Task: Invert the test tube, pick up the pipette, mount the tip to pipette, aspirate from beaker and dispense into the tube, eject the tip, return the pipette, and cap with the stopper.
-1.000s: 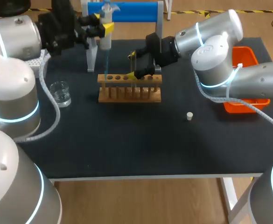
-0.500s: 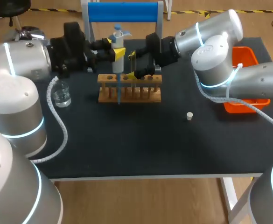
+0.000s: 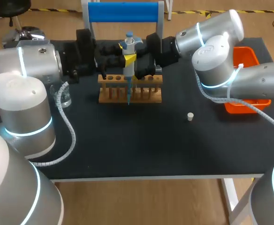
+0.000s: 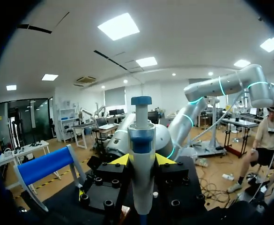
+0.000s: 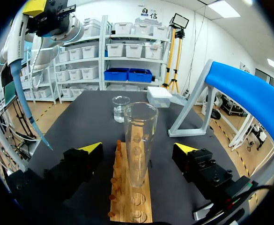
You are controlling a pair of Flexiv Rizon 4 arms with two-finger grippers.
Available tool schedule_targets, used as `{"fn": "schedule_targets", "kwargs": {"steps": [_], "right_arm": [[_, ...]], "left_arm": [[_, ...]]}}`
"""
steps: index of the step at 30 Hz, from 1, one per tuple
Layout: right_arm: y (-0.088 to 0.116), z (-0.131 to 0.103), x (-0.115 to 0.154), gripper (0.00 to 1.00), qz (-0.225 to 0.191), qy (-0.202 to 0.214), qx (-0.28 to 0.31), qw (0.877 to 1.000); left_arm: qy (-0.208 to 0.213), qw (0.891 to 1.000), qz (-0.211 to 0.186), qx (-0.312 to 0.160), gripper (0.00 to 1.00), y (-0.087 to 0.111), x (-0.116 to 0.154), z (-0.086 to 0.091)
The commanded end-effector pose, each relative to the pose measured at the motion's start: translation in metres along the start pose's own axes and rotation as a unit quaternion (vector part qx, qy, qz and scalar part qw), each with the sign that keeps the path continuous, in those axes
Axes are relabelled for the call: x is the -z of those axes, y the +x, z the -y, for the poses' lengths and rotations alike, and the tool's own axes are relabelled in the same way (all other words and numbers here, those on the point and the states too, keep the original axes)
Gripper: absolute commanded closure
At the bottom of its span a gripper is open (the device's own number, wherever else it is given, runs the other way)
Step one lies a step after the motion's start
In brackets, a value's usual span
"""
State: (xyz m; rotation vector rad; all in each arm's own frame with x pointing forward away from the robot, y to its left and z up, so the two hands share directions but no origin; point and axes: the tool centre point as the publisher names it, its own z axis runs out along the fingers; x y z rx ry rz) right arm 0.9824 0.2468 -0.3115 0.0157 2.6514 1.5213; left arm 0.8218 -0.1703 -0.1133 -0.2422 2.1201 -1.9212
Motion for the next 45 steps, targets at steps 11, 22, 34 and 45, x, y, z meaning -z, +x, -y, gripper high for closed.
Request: {"fn": "schedule_targets", "kwargs": {"steps": [11, 22, 34, 45], "right_arm": [[-0.001, 0.0, 0.001, 0.0, -0.002, 0.001, 0.0, 1.0], [-0.001, 0.0, 0.001, 0.0, -0.002, 0.001, 0.0, 1.0], [0.003, 0.005, 0.015, 0.0, 0.0, -0.007, 0.009, 1.0], [0.012, 0.023, 0.056, 0.0, 0.01, -0.04, 0.024, 0.999]], "left_arm": [[-0.007, 1.0, -0.014, 0.002, 1.0, -0.001, -0.009, -0.002], [-0.012, 1.0, -0.023, 0.008, 1.0, -0.001, -0.011, -0.005], [-0.012, 1.0, -0.023, 0.008, 1.0, -0.001, -0.011, -0.005], [-0.012, 1.0, -0.023, 0.008, 1.0, -0.001, -0.011, -0.005]]}}
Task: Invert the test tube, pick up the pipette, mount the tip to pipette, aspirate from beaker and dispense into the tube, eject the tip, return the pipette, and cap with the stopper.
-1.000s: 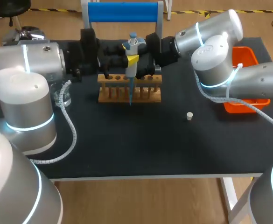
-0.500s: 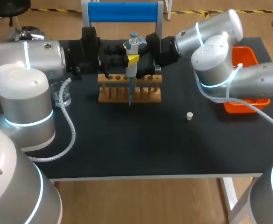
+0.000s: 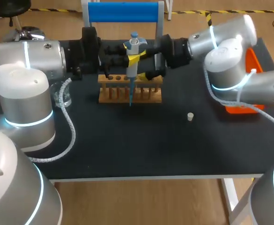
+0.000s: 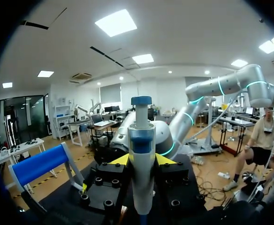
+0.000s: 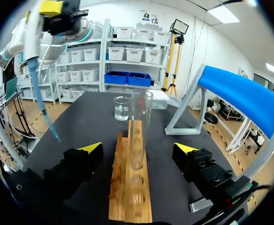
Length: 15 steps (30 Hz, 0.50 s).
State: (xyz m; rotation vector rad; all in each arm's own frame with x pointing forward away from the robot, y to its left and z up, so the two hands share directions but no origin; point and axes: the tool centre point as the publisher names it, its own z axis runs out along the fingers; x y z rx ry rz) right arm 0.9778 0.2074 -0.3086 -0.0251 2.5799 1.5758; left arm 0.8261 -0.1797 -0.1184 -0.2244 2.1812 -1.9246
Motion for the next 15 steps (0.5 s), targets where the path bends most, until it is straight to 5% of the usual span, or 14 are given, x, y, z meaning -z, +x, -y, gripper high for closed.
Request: {"fn": "schedule_targets", "kwargs": {"steps": [1, 15], "right_arm": [[0.011, 0.005, 0.025, 0.0, -0.001, -0.02, 0.009, 1.0], [0.055, -0.001, 0.059, 0.0, -0.028, -0.113, 0.012, 0.993]], "left_arm": [[0.002, 1.0, 0.0, 0.0, 1.0, 0.0, 0.0, 0.0], [0.002, 1.0, 0.0, 0.0, 1.0, 0.0, 0.0, 0.0]]}}
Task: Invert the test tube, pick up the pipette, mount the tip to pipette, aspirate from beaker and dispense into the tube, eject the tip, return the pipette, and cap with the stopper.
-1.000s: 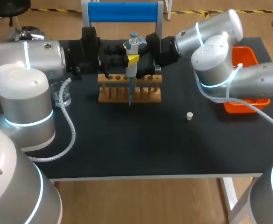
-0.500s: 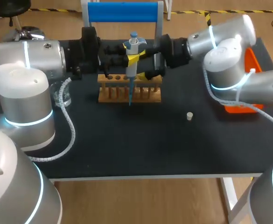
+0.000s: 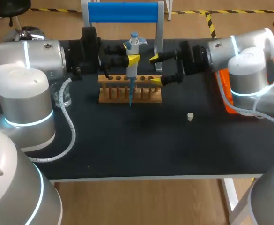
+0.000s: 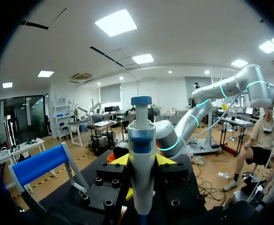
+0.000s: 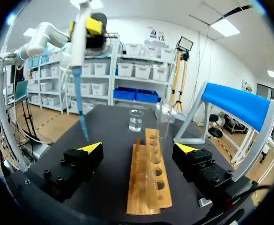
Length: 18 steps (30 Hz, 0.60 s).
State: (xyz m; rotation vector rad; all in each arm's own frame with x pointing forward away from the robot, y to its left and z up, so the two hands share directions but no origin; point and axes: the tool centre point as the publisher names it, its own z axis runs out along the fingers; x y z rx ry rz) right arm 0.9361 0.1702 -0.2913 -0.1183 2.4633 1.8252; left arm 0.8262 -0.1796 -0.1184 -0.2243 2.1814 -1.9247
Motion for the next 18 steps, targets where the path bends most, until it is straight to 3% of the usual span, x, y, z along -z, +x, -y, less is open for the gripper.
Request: {"fn": "schedule_targets", "kwargs": {"steps": [1, 14, 16, 18], "right_arm": [[0.022, -0.005, 0.015, 0.0, 0.003, -0.03, 0.001, 1.0], [0.069, -0.062, 0.031, 0.0, -0.013, -0.117, -0.027, 0.993], [0.074, -0.068, 0.032, 0.0, -0.022, -0.149, -0.053, 0.987], [0.078, -0.073, 0.032, 0.0, -0.021, -0.155, -0.062, 0.986]], "left_arm": [[0.002, 1.0, 0.0, -0.001, 1.0, 0.0, 0.0, 0.0], [0.002, 1.0, 0.0, -0.001, 1.0, 0.0, 0.0, 0.0], [0.002, 1.0, 0.0, -0.001, 1.0, 0.0, 0.0, 0.0], [0.002, 1.0, 0.0, -0.001, 1.0, 0.0, 0.0, 0.0]]}}
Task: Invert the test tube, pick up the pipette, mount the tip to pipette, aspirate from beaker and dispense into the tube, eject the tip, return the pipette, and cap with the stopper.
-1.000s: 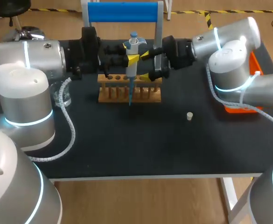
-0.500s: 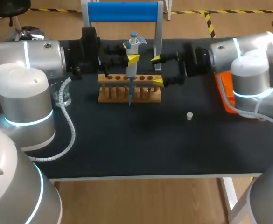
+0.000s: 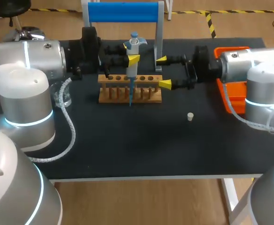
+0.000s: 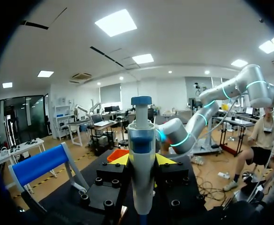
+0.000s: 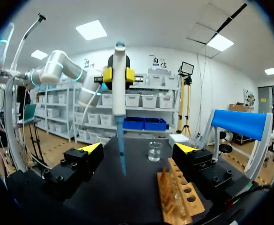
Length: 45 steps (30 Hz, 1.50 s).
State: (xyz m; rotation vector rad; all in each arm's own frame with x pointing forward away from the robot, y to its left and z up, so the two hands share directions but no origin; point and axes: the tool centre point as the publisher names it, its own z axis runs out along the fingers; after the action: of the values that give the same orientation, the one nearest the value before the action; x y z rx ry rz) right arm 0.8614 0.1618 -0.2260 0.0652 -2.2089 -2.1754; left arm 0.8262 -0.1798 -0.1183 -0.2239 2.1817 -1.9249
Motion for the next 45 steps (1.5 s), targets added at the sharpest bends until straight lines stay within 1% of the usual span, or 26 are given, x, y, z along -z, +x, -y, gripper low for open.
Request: {"fn": "schedule_targets", "kwargs": {"steps": [1, 6, 8, 12, 17, 22, 34, 36, 43, 45], "right_arm": [[0.013, -0.007, 0.002, 0.0, 0.012, -0.016, -0.018, 1.0], [0.023, -0.019, -0.001, 0.0, 0.024, -0.011, -0.02, 0.999], [0.027, -0.024, -0.003, 0.0, 0.03, -0.003, -0.017, 0.999], [0.032, -0.034, -0.012, 0.0, 0.028, 0.011, -0.007, 1.0], [0.037, -0.045, -0.024, 0.0, 0.019, 0.017, 0.008, 1.0], [0.035, -0.052, -0.036, 0.0, 0.014, 0.018, 0.013, 1.0], [0.024, -0.054, -0.052, 0.0, 0.003, 0.015, 0.006, 1.0], [0.023, -0.055, -0.054, 0.04, 0.002, 0.014, 0.005, 1.0], [0.019, -0.058, -0.067, 0.09, -0.008, 0.008, 0.006, 1.0], [0.02, -0.059, -0.071, 0.13, -0.014, 0.006, 0.008, 1.0]], "left_arm": [[0.002, 1.0, 0.0, -0.001, 1.0, 0.0, 0.0, 0.0], [0.002, 1.0, 0.0, -0.001, 1.0, 0.0, 0.0, 0.0], [0.002, 1.0, 0.0, -0.001, 1.0, 0.0, 0.0, 0.0], [0.002, 1.0, 0.0, -0.001, 1.0, 0.0, 0.0, 0.0], [0.002, 1.0, 0.0, -0.001, 1.0, 0.0, 0.0, 0.0], [0.002, 1.0, 0.0, -0.001, 1.0, 0.0, 0.0, 0.0], [0.002, 1.0, 0.0, -0.001, 1.0, 0.0, 0.0, 0.0], [0.002, 1.0, 0.0, -0.001, 1.0, 0.0, 0.0, 0.0], [0.002, 1.0, 0.0, -0.001, 1.0, 0.0, 0.0, 0.0], [0.002, 1.0, 0.0, -0.001, 1.0, 0.0, 0.0, 0.0]]}}
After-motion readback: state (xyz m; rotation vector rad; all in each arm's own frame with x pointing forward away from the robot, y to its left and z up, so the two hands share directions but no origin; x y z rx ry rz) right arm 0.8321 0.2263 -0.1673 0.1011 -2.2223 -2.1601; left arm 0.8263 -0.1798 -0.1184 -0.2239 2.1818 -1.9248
